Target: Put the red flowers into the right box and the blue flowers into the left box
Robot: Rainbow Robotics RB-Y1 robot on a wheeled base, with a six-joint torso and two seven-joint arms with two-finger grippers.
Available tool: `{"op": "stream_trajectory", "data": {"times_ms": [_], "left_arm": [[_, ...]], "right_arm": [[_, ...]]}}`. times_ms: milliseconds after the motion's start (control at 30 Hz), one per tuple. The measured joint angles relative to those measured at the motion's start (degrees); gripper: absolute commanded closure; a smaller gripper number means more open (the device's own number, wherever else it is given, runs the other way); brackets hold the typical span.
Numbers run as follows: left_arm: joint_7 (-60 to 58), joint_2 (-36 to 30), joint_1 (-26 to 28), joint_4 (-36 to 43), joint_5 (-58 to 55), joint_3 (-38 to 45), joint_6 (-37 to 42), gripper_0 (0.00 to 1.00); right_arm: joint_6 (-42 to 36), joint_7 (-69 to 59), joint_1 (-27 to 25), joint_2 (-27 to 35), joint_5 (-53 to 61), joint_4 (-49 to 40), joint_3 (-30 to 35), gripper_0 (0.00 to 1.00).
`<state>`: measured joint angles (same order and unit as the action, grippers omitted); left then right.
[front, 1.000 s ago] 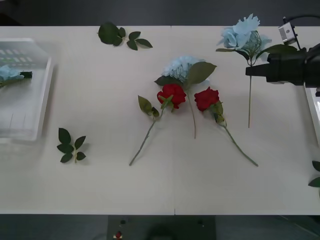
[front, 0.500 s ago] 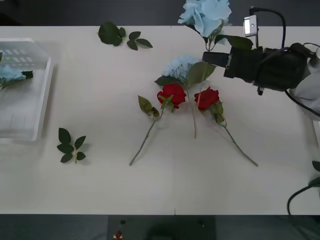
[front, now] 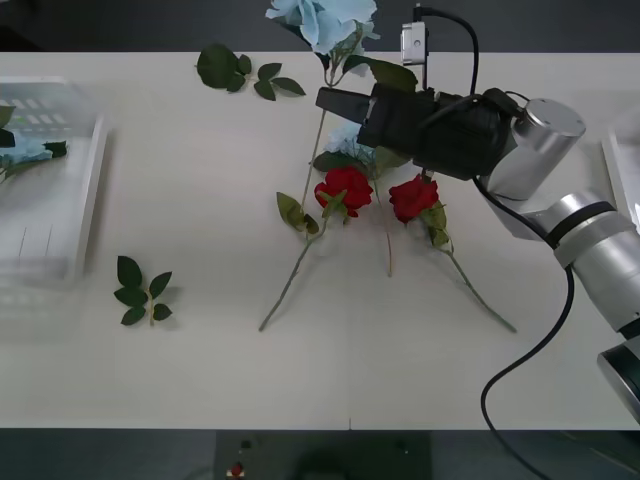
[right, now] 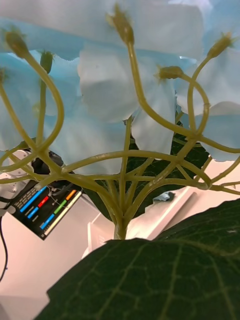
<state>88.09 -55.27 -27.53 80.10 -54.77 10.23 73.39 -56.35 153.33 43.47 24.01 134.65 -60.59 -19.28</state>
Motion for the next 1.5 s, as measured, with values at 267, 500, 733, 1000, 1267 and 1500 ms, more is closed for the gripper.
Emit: {"op": "stream_trajectory", "data": {"times_ms": [267,500,733,1000,1267,1500], "left_arm": [[0.74,0.00,0.00,4.35,-20.06,6.41,12.53,0.11],[16.51,0.00,1.22,4.36,-38.68,-0.88,6.86,0.00],[35.96,0.03,8.53,4.50,-58.20,-12.11,-6.13,0.00],[49.31,6.74,15.38,4.50,-73.73,-20.80,-15.66,0.00],[63.54,18.47,15.16,4.50,-75.90,-21.28,-22.31,0.00],[63.61,22.68,10.90,4.49,-76.62,-24.51,-28.87,0.00]], "right_arm": [[0.04,0.00,0.36,-2.49,0.00,0.00,0.00,1.00],[-0.04,0.00,0.36,-3.76,0.00,0.00,0.00,1.00],[-0.08,0.00,0.36,-4.32,0.01,0.00,0.00,1.00],[-0.09,0.00,0.36,-4.32,0.31,0.00,-0.01,1.00],[-0.10,0.00,0.36,-4.33,2.01,0.00,-0.12,1.00],[-0.11,0.00,0.36,-4.33,2.01,0.00,-0.13,1.00]]}}
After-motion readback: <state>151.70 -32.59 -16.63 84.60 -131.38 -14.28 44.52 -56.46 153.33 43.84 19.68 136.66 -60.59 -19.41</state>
